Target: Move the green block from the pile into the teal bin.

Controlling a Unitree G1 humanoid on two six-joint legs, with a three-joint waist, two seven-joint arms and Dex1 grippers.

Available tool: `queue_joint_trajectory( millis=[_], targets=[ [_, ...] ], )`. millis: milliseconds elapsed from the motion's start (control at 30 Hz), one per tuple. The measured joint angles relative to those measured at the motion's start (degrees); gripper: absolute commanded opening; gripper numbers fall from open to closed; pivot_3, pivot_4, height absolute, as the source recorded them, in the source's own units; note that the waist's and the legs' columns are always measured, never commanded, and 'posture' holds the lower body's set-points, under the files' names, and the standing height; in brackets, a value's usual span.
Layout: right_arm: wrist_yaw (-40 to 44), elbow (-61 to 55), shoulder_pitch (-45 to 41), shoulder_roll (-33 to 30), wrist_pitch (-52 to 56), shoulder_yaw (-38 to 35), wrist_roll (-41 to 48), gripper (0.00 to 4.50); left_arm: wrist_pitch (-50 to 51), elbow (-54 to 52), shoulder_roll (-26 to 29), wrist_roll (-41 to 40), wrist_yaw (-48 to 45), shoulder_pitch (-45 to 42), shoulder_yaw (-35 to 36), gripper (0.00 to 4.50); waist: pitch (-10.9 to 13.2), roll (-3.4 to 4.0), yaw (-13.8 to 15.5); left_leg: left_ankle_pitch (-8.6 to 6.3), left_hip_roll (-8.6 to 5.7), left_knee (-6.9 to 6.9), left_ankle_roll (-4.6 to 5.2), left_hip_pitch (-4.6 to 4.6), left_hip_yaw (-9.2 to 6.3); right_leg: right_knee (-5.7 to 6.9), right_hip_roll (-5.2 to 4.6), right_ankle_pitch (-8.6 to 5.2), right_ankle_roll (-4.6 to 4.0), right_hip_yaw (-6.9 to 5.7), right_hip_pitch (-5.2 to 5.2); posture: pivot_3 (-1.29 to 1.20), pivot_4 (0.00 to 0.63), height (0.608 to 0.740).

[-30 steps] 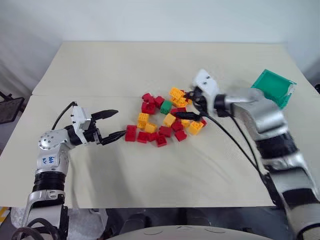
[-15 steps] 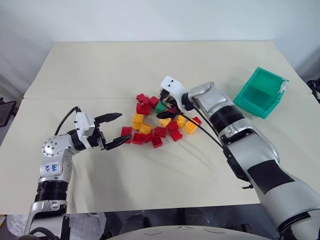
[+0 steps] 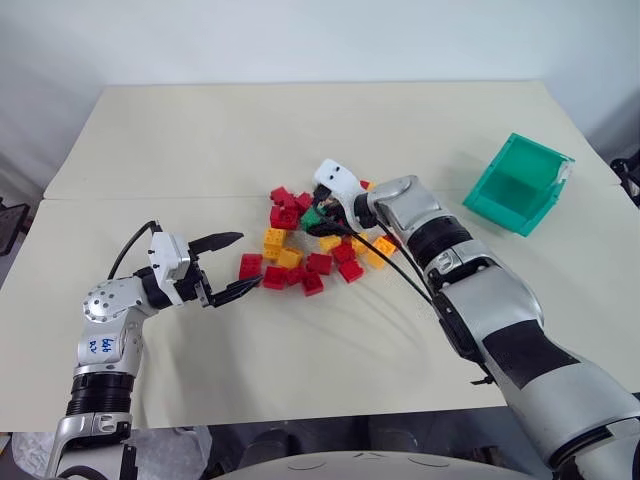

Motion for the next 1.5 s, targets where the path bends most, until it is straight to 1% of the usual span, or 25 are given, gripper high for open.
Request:
queue_joint_trajectory(
  millis=[67, 167, 233, 333, 433, 500, 600, 700, 767, 867, 933, 1033, 1067, 1200, 1300, 1333, 1500],
  targets=[
    [-0.5, -0.5, 0.1, 0.0, 0.4, -1.3, 0.1, 2.05, 0.0, 0.1, 0.0, 0.0, 0.0, -0.5, 0.0, 4.5, 0.0, 0.0, 0.0, 0.0, 0.0, 0.0, 0.0, 0.0, 0.0, 0.01, 0.0, 0.0, 0.0, 0.0, 0.0, 0.0, 0.15, 0.74],
    [-0.9, -6.1, 1.9, -0.6, 3.6, -3.6, 1.4, 2.05, 0.2, 0.2, -0.4, 0.0, 0.0, -1.9, -0.2, 4.5, 0.0, 0.0, 0.1, 0.0, -0.01, 0.01, 0.0, 0.0, 0.0, 0.01, 0.0, 0.0, 0.0, 0.01, 0.0, 0.0, 0.15, 0.74],
    [-0.6, -13.8, 4.9, -2.4, 7.3, -4.3, 2.5, 2.05, 0.8, 0.2, -1.1, 0.0, 0.1, -2.6, -0.4, 4.5, 0.0, 0.0, 0.2, 0.0, -0.01, 0.02, 0.0, -0.02, -0.04, 0.02, 0.0, 0.0, 0.0, 0.0, 0.0, 0.0, 0.15, 0.74],
    [-0.9, -29.4, 11.4, -6.9, 15.4, -7.5, 4.9, 2.05, 2.4, -0.5, -1.7, -0.1, 0.4, -3.0, -1.4, 4.5, 0.0, 0.0, 0.9, 0.0, -0.04, 0.03, 0.01, -0.06, -0.11, 0.0, -0.01, 0.0, 0.0, -0.01, 0.0, 0.0, 0.15, 0.74],
    [-2.6, -48.9, 20.1, -13.4, 21.9, -12.2, 7.3, 2.05, 5.1, -3.1, -3.0, 0.0, 2.6, -4.4, -2.7, 4.5, 0.0, 0.0, 2.0, -0.01, -0.07, 0.06, 0.0, -0.15, -0.25, -0.02, -0.03, 0.0, 0.0, -0.04, -0.01, 0.0, 0.15, 0.74],
    [-4.0, -57.9, 24.2, -17.0, 23.8, -15.1, 8.1, 2.05, 6.8, -4.8, -3.5, 0.4, 4.4, -5.7, -3.9, 4.5, 0.0, 0.0, 2.4, -0.01, -0.09, 0.06, 0.01, -0.16, -0.19, -0.06, -0.04, 0.0, 0.0, -0.02, -0.01, 0.0, 0.15, 0.74],
    [-7.5, -66.9, 29.3, -20.6, 24.2, -21.2, 9.2, 2.05, 8.8, -7.3, -4.5, 1.8, 7.4, -7.8, -6.1, 4.5, 0.0, 0.0, 2.9, -0.01, -0.07, 0.08, 0.0, -0.11, 0.0, -0.07, -0.02, 0.0, 0.01, 0.04, -0.01, 0.0, 0.15, 0.74],
    [-11.9, -71.8, 33.8, -23.9, 24.4, -26.2, 9.2, 2.05, 10.8, -7.7, -5.9, 4.1, 10.3, -10.7, -8.7, 4.5, 0.0, -0.01, 3.2, 0.01, -0.04, 0.09, -0.01, -0.04, 0.23, -0.02, 0.0, 0.0, 0.01, 0.1, 0.0, 0.0, 0.15, 0.74],
    [-17.0, -72.0, 37.8, -27.1, 25.4, -31.3, 7.5, 2.05, 13.0, -7.2, -8.0, 6.4, 12.9, -14.9, -11.4, 4.5, 0.0, -0.02, 4.0, 0.04, -0.07, 0.17, 0.03, -0.07, 0.53, -0.03, -0.01, 0.02, 0.04, 0.07, 0.07, 0.0, 0.15, 0.74],
    [-23.3, -67.2, 38.9, -29.4, 25.7, -34.9, 4.9, 2.05, 15.0, -5.4, -10.7, 8.1, 14.6, -20.5, -13.5, 4.5, 0.0, -0.01, 4.4, 0.05, -0.08, 0.18, 0.06, -0.03, 0.68, -0.05, -0.02, 0.05, 0.09, 0.18, 0.07, 0.0, 0.15, 0.74],
    [-26.7, -60.9, 38.1, -29.6, 22.2, -35.0, 3.9, 2.05, 15.2, -4.0, -13.3, 8.7, 14.7, -23.3, -15.3, 4.5, 0.0, -0.01, 4.0, 0.06, -0.06, 0.1, 0.05, 0.04, 0.75, -0.09, 0.01, 0.05, 0.09, 0.18, 0.12, 0.0, 0.15, 0.74],
    [-28.4, -53.1, 37.3, -29.7, 16.3, -34.1, 3.4, 2.05, 14.8, -1.6, -15.3, 9.5, 14.6, -24.7, -16.8, 4.5, 0.0, 0.03, 3.0, 0.09, -0.02, -0.07, -0.01, 0.11, 0.77, -0.1, 0.07, 0.04, 0.07, 0.16, 0.11, 0.0, 0.15, 0.74],
    [-29.0, -47.7, 36.0, -30.0, 12.7, -33.2, 2.9, 2.05, 14.5, 0.6, -16.2, 10.0, 14.7, -25.7, -17.2, 4.5, 0.0, 0.04, 2.8, 0.1, -0.02, -0.07, 0.0, 0.1, 0.81, -0.12, 0.09, 0.04, 0.07, 0.17, 0.11, 0.0, 0.15, 0.74],
    [-29.4, -31.4, 30.5, -30.2, 1.7, -31.1, 2.3, 3.43, 13.1, 3.2, -18.5, 10.7, 14.7, -27.7, -18.1, 4.5, 0.0, 0.05, 2.8, 0.12, 0.02, -0.06, 0.03, 0.09, 0.78, -0.13, 0.07, 0.04, 0.07, 0.16, 0.1, 0.0, 0.15, 0.74],
    [-29.4, -25.3, 27.9, -30.6, -3.2, -30.3, 2.4, 4.37, 12.4, 4.4, -18.5, 11.0, 14.7, -28.5, -18.0, 4.5, 0.0, 0.05, 2.9, 0.12, 0.01, -0.06, 0.03, 0.06, 0.76, -0.15, 0.05, 0.04, 0.07, 0.15, 0.11, 0.0, 0.15, 0.74],
    [-29.3, -24.2, 27.2, -31.0, -4.3, -30.2, 2.4, 4.47, 12.4, 4.7, -18.5, 11.2, 14.9, -28.4, -18.0, 4.5, 0.0, 0.05, 3.0, 0.12, -0.01, -0.05, 0.04, 0.03, 0.73, -0.16, 0.02, 0.04, 0.07, 0.13, 0.1, 0.0, 0.15, 0.74],
    [-27.6, -24.7, 25.9, -32.7, -6.5, -29.1, 2.5, 4.47, 13.0, 4.4, -17.1, 11.3, 15.6, -28.1, -17.5, 4.5, 0.0, 0.05, 3.2, 0.13, -0.03, 0.0, 0.05, -0.03, 0.6, -0.17, -0.01, 0.04, 0.07, 0.06, 0.11, 0.0, 0.15, 0.74]
  ],
)
